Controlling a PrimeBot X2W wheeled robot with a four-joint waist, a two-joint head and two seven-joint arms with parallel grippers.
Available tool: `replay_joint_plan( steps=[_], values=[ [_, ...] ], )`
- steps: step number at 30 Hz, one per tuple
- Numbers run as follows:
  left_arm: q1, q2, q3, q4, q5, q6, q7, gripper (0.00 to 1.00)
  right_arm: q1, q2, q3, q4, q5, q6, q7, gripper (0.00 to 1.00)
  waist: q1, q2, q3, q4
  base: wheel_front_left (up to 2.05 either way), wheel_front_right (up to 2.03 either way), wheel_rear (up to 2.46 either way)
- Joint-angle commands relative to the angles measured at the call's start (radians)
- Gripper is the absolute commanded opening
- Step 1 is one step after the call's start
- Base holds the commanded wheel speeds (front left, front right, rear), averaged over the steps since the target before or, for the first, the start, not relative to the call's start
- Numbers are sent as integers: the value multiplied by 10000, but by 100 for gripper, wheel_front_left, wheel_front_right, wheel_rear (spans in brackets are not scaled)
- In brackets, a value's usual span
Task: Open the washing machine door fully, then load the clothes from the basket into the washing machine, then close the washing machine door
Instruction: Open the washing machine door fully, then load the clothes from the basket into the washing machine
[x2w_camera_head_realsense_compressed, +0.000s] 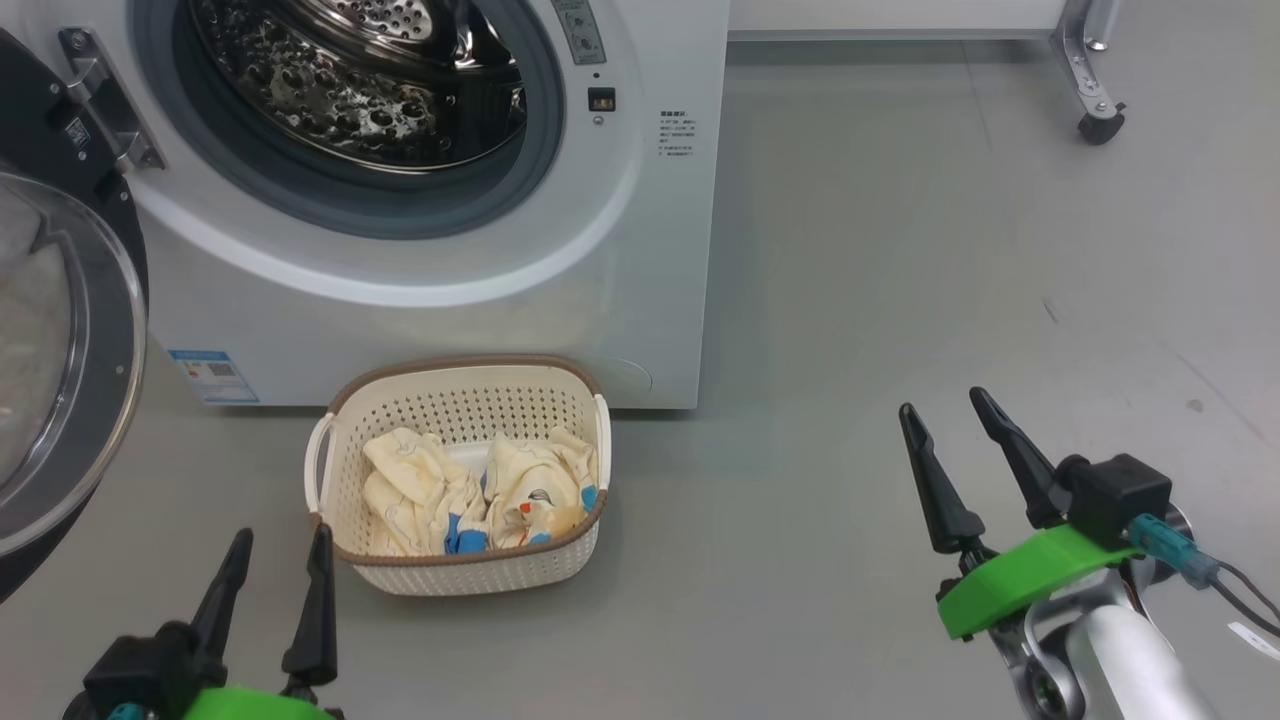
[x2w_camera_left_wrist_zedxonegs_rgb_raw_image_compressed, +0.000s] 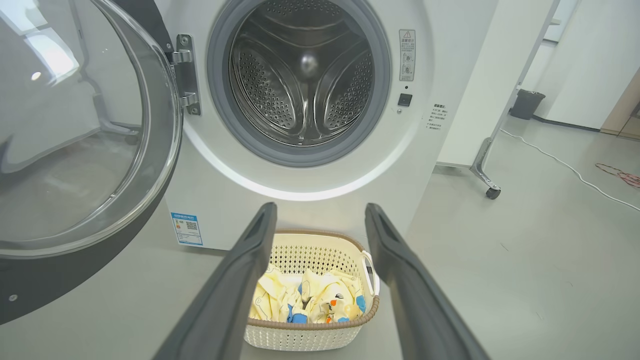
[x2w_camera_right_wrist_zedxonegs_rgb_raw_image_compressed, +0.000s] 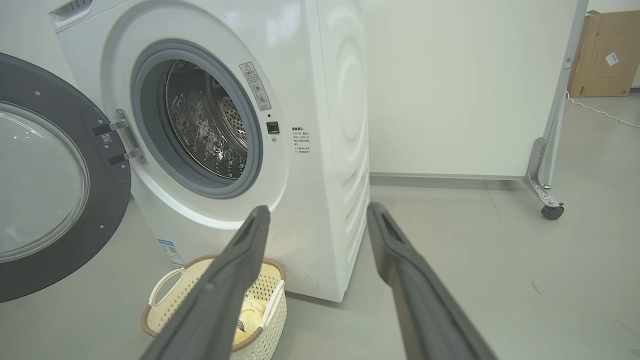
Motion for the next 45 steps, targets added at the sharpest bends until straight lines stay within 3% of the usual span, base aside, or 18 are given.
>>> replay_joint_plan(
  steps=[1,9,28,38,45],
  values=[
    [-263,81,337,-377,33,22,-115,100,-137,42,134,-370,-64,-29,-108,100,1,-1,-9,-26,0,0,0],
    [-128,-118,299,-221,245,225,-332,100,-106,87,50,-287,-114,-29,-108,100,1,-1,-18,-59,0,0,0],
    [-213,-233,271,33,541,57,-444,100,-86,137,147,-54,-151,-29,-108,100,1,-1,-139,-25,0,0,0],
    [-243,-374,356,74,436,-319,-448,100,-84,106,238,16,-138,-29,-108,100,1,-1,-138,3,0,0,0],
    [-242,-480,451,220,-247,-591,-435,100,-101,87,255,59,-137,-29,-109,100,1,-1,-43,40,49,-49,0]
  ],
)
